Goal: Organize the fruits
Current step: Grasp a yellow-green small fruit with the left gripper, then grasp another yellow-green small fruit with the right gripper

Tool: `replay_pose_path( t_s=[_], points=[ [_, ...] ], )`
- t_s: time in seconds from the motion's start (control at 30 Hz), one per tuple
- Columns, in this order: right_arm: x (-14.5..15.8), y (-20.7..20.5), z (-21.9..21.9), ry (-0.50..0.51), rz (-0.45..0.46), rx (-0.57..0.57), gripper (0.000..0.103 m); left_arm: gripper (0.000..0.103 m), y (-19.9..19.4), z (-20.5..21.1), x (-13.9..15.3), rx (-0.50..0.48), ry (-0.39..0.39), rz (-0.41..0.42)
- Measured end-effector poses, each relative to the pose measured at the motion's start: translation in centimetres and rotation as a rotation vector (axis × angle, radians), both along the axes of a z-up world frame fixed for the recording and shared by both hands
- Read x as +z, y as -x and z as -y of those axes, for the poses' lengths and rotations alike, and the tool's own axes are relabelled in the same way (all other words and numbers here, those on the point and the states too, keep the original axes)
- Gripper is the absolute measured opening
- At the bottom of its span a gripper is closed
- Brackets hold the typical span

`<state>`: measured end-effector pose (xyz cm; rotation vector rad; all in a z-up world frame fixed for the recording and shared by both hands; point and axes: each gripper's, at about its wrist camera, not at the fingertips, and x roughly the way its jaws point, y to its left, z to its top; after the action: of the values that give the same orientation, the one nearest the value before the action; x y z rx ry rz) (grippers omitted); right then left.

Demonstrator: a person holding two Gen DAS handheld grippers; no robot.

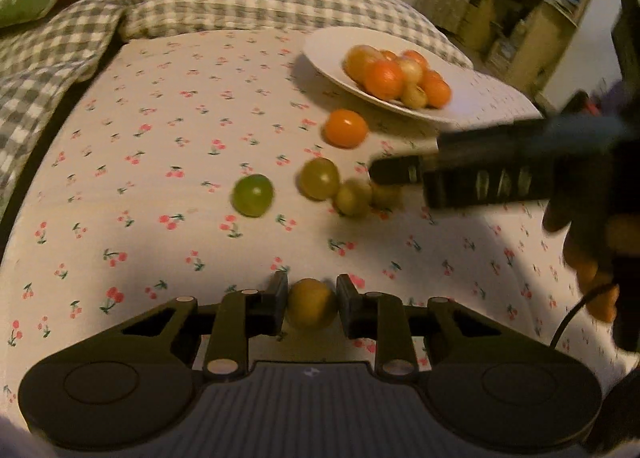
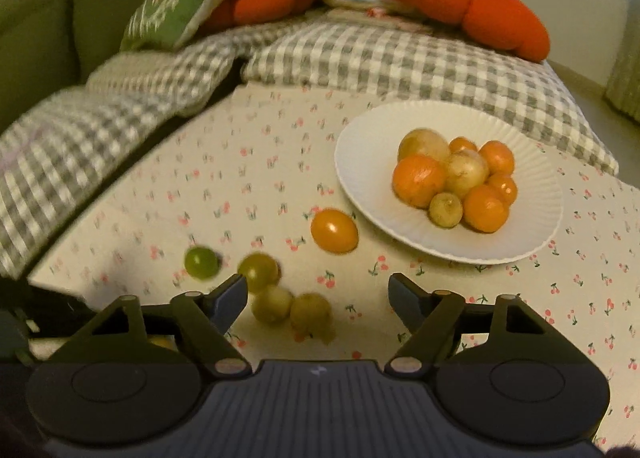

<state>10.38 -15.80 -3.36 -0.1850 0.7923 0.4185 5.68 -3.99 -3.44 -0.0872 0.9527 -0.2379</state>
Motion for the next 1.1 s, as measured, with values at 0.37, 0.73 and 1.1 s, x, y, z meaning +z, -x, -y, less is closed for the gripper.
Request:
replay_pose_path(
  t_s=[0.37, 0.73, 1.1],
  points=[
    [-2.4, -0.3, -2.2, 0.139, 0.014, 0.192, 0.061, 0.010, -0.7, -2.7, 0.7, 0.125, 0.045, 0.005],
    [-1.6, 0.3, -2.6, 0.104, -0.012, 0.218, 0.020, 0.010, -0.7, -3.0, 0.8, 0.131, 0.051, 0.011],
    [-1.1, 1.7, -2.2, 0.118, -0.027, 0.295, 0.032, 0.010, -0.7, -3.0, 0.8, 0.130, 0.048, 0.010]
  ],
)
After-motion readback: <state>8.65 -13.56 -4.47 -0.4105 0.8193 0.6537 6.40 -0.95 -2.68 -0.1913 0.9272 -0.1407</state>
